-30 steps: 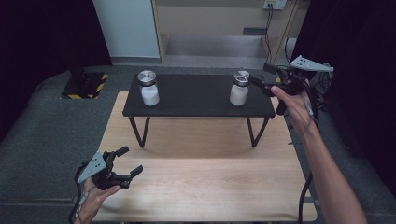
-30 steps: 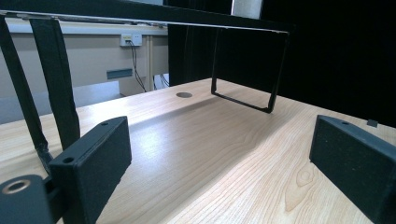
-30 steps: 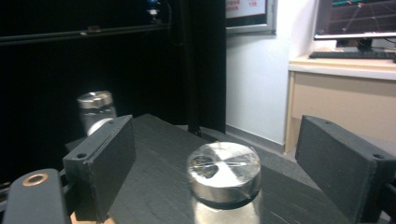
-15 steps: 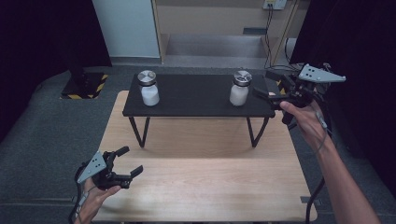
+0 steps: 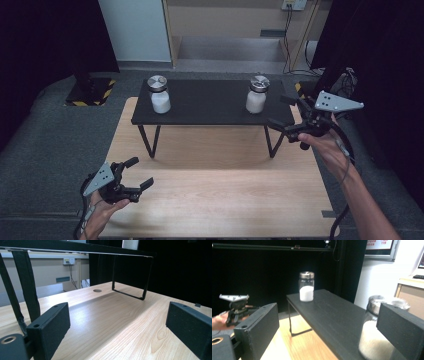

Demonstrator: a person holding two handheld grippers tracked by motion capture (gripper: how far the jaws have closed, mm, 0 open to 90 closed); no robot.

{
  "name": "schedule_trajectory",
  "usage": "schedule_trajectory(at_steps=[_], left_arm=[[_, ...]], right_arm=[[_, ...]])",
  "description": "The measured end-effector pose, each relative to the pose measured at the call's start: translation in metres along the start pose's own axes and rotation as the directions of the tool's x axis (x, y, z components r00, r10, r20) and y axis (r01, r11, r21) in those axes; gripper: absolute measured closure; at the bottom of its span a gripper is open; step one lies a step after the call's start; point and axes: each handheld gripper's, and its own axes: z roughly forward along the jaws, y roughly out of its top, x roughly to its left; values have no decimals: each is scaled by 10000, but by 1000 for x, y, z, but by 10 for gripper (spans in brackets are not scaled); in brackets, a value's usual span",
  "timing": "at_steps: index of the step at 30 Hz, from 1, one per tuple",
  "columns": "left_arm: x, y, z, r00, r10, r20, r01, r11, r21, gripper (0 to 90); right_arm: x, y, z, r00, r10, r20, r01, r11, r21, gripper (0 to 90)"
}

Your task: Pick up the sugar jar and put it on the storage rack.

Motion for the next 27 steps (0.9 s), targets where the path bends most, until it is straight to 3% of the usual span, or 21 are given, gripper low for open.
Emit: schedule_trajectory(at_steps=[17, 27], left_arm=[[0, 0, 0, 10000, 28, 23, -28, 10000, 29, 41], [-1, 0, 0, 10000, 22, 7, -22, 10000, 5, 41]], right_arm=[[27, -59, -5, 9989, -154, -433, 165, 9996, 248, 47], [38, -100, -5, 9984, 61, -566, -41, 9993, 363, 47]])
